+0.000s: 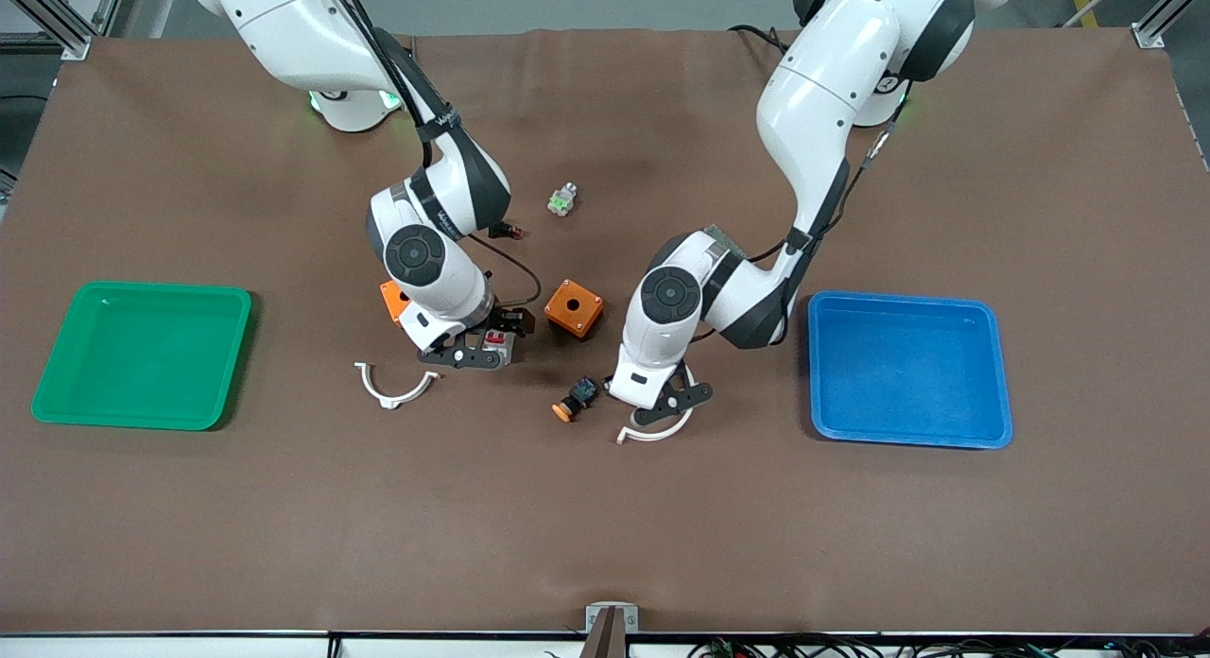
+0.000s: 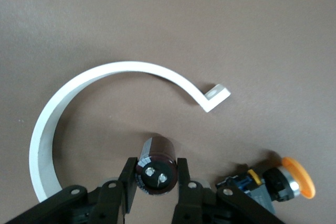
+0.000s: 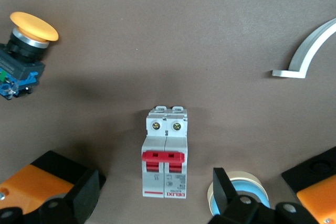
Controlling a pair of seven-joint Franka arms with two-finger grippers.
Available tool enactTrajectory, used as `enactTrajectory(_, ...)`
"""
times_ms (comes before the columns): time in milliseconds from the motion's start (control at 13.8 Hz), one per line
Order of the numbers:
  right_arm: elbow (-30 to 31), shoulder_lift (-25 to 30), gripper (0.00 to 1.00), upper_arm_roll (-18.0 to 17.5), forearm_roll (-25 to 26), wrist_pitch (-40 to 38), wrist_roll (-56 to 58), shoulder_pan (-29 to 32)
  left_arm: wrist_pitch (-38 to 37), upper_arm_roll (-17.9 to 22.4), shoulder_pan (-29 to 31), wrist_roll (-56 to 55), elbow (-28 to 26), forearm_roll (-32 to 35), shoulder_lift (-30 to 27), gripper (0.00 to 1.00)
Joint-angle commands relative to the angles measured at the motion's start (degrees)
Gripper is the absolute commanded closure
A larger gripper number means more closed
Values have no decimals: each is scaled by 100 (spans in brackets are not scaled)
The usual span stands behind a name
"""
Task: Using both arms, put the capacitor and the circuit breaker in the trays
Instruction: 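Lower the left gripper onto the capacitor while the right gripper reaches the breaker, then lift the capacitor with the left gripper while the right gripper grasps the breaker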
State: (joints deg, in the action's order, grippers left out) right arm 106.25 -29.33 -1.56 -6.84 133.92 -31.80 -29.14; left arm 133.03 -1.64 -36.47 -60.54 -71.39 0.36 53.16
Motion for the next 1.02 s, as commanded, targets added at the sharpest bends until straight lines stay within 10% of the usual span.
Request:
enactTrajectory(0,-219,-169,8,33,-19,-32,-89,-31,-180,85,8,-81,37,43,-262,100)
enactTrajectory(944,-263,-284,49,42,-10,-23,-37,39,-2036,190,1738,15,-1033,52,-1853,100)
